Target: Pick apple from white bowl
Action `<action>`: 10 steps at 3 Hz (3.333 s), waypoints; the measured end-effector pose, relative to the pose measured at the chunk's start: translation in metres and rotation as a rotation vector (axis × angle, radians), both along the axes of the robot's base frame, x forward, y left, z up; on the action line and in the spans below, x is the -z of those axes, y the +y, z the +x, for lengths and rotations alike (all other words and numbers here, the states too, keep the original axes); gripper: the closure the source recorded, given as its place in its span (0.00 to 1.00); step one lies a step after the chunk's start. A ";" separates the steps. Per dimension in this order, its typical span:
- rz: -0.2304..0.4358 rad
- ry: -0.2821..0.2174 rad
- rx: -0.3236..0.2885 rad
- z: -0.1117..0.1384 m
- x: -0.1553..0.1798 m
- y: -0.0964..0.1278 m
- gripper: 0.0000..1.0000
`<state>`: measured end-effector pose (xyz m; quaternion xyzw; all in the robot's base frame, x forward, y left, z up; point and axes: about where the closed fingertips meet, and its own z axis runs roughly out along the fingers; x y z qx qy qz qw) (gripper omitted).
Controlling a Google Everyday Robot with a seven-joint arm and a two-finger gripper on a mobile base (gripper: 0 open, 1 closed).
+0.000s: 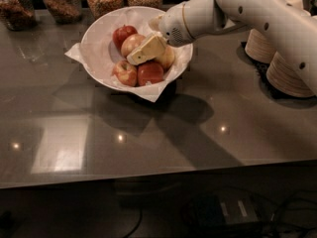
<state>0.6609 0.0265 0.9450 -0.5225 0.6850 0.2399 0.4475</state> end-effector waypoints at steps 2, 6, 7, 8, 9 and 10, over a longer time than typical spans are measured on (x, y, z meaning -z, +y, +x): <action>0.037 0.022 -0.022 0.004 0.014 0.013 0.28; 0.055 0.036 -0.042 -0.002 0.016 0.018 0.96; 0.055 0.002 -0.066 -0.005 0.003 0.018 1.00; 0.030 -0.048 -0.099 -0.010 -0.019 0.018 1.00; -0.027 -0.064 -0.128 -0.016 -0.041 0.011 1.00; -0.101 -0.022 -0.150 -0.024 -0.064 -0.004 1.00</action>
Offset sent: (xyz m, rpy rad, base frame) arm 0.0062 0.0130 -0.0194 0.0544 0.0332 0.0231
